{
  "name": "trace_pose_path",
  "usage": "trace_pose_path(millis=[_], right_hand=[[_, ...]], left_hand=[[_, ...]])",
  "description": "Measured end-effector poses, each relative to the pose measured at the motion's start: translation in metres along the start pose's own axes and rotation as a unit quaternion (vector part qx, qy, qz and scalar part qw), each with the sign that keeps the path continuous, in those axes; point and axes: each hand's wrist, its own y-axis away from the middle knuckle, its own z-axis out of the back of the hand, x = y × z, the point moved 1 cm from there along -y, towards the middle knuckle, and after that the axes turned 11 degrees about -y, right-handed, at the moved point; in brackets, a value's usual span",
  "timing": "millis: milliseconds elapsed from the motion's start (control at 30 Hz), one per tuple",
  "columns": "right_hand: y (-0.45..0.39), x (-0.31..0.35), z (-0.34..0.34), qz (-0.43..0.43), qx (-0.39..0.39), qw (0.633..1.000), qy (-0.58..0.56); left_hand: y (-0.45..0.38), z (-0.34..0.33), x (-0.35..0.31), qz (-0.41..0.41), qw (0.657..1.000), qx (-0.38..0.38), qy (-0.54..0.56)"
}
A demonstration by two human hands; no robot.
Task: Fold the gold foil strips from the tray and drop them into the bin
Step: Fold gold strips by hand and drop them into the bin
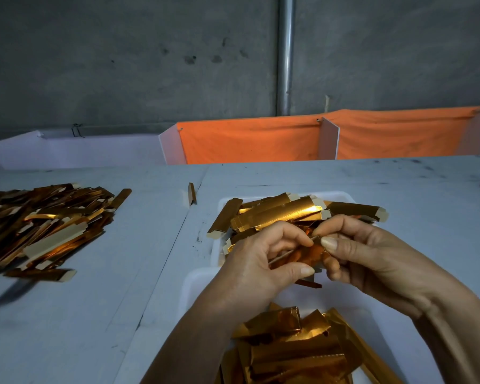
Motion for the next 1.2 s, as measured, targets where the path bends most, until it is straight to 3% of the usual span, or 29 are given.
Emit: trace_pose_path(millis=[200, 300, 367, 433, 533, 667, 733, 800, 900, 1033, 1200], right_hand=[[0.000, 0.000, 0.000, -0.016, -0.004, 1.000, -0.017], [0.004, 0.004, 0.003, -0.034, 0.035, 0.998, -0.033], [0.007, 0.008, 0.006, -0.040, 0.035, 0.998, -0.030], [0.006, 0.009, 0.012, -0.008, -0.068, 0.996, 0.051], [-0.002, 0.001, 0.015, 0.064, -0.231, 0.937, 0.253], [-0.012, -0.023, 0.003, 0.062, -0.179, 0.843, 0.503], [-0.015, -0.031, -0.001, 0.065, -0.150, 0.823, 0.544], [-0.017, -0.032, -0.001, 0.087, -0.172, 0.812, 0.551], [-0.016, -0.024, 0.007, 0.134, -0.270, 0.860, 0.412], [-0.015, -0.021, 0.005, 0.123, -0.269, 0.927, 0.229], [-0.013, -0.023, -0.003, 0.093, -0.241, 0.934, 0.249]], left_hand=[[0.000, 0.000, 0.002, -0.022, 0.999, 0.022, 0.039], [0.000, 0.003, 0.000, -0.041, 0.996, 0.022, 0.076], [-0.001, 0.006, 0.000, -0.042, 0.996, -0.031, 0.066], [-0.002, 0.009, 0.004, -0.018, 0.991, -0.131, 0.020], [-0.003, 0.013, 0.010, 0.044, 0.960, -0.273, -0.036], [-0.004, 0.013, 0.017, 0.105, 0.951, -0.279, -0.078], [-0.004, 0.011, 0.020, 0.131, 0.952, -0.266, -0.073], [-0.005, 0.012, 0.022, 0.154, 0.947, -0.270, -0.077], [-0.004, 0.013, 0.021, 0.168, 0.941, -0.285, -0.077], [-0.005, 0.008, 0.021, 0.194, 0.963, -0.187, -0.010], [-0.009, 0.001, 0.017, 0.167, 0.967, -0.085, 0.173]])
